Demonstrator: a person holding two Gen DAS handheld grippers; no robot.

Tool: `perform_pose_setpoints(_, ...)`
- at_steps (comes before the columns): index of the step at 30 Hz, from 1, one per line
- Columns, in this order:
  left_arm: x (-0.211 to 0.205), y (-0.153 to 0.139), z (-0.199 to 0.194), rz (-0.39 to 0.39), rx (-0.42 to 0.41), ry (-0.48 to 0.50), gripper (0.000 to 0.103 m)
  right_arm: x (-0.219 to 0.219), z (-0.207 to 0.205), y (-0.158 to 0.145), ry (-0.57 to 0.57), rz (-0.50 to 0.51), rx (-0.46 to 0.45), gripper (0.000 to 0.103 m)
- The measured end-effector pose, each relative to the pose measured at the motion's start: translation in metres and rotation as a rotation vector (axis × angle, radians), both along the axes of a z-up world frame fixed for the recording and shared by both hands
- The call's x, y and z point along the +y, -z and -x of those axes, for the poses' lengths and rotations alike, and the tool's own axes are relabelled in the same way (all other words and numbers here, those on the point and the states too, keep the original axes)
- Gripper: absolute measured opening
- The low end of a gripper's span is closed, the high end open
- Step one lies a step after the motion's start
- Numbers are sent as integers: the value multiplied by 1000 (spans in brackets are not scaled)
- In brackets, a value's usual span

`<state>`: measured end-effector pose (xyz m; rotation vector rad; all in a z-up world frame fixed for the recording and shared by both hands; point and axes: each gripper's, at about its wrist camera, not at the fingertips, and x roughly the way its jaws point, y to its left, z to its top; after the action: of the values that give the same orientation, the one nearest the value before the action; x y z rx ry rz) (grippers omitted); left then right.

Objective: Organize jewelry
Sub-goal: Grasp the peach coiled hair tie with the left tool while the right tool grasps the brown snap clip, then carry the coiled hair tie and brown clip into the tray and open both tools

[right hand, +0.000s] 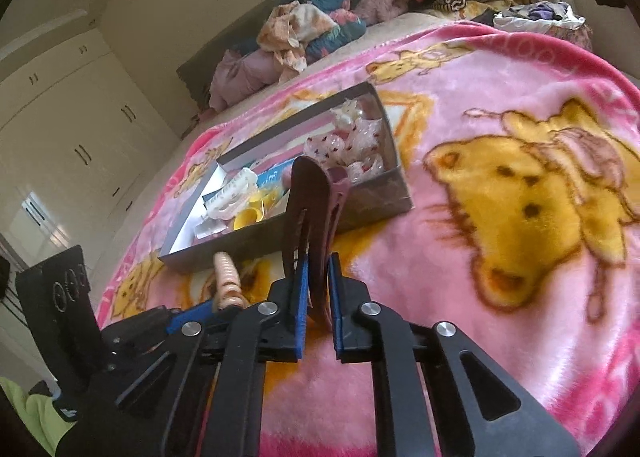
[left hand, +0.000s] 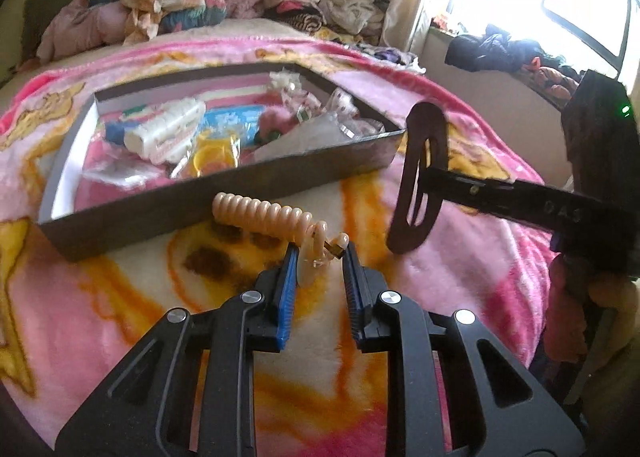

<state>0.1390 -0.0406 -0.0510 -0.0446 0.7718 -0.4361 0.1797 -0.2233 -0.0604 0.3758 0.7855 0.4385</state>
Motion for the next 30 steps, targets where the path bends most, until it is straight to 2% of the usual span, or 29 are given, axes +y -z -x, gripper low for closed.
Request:
perform_pose_setpoints(11, 19, -39, -5, 30, -103, -51, 15, 0, -1, -16, -4, -15, -36, 10)
perform_pose_setpoints(20, 50, -41, -32, 21, -128, -162, 15, 16, -24, -32, -25, -2, -59, 10)
perform_pose_setpoints(30, 72, -35, -50, 8, -125, -232, 15, 42, -56, -46, -54, 37, -85, 10)
